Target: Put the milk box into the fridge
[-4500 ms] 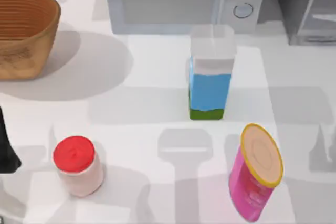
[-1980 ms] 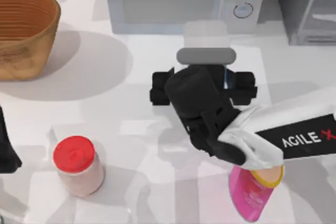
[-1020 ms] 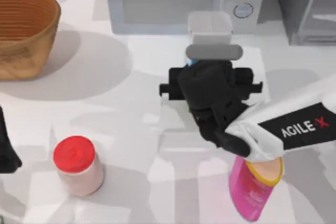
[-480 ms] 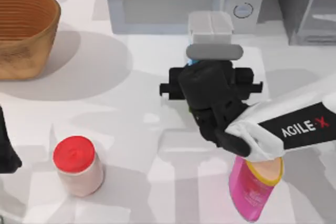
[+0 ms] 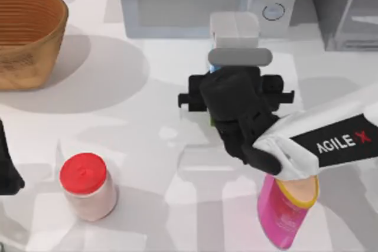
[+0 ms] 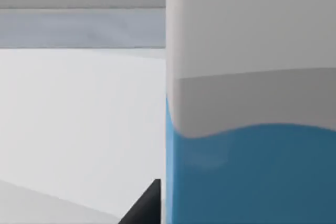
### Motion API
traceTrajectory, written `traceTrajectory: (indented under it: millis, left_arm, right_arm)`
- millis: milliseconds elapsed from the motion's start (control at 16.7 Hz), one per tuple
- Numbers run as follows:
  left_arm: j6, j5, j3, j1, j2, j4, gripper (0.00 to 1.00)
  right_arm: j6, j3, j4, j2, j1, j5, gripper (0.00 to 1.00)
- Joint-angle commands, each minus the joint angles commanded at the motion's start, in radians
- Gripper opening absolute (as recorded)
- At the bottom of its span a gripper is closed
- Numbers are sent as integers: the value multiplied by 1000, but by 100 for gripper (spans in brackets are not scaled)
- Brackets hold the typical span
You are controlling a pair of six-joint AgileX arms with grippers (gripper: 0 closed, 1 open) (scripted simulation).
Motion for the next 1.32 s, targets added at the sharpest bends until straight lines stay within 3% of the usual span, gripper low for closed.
traceTrajectory:
  millis: [360,780,960,1320]
  left_arm:
    - [0,0,0,0,0,0,100]
    - [0,0,0,0,0,0,100]
    - [0,0,0,0,0,0,100]
    - [0,0,0,0,0,0,100]
  right_arm:
    - [-15,136,-190,-52,22,-92,0]
    - [-10,243,-516,-238,3,-42,0]
    - [-1,264,-564,-296,-3,5,0]
    - [-3,256,-562,-303,-5,4,0]
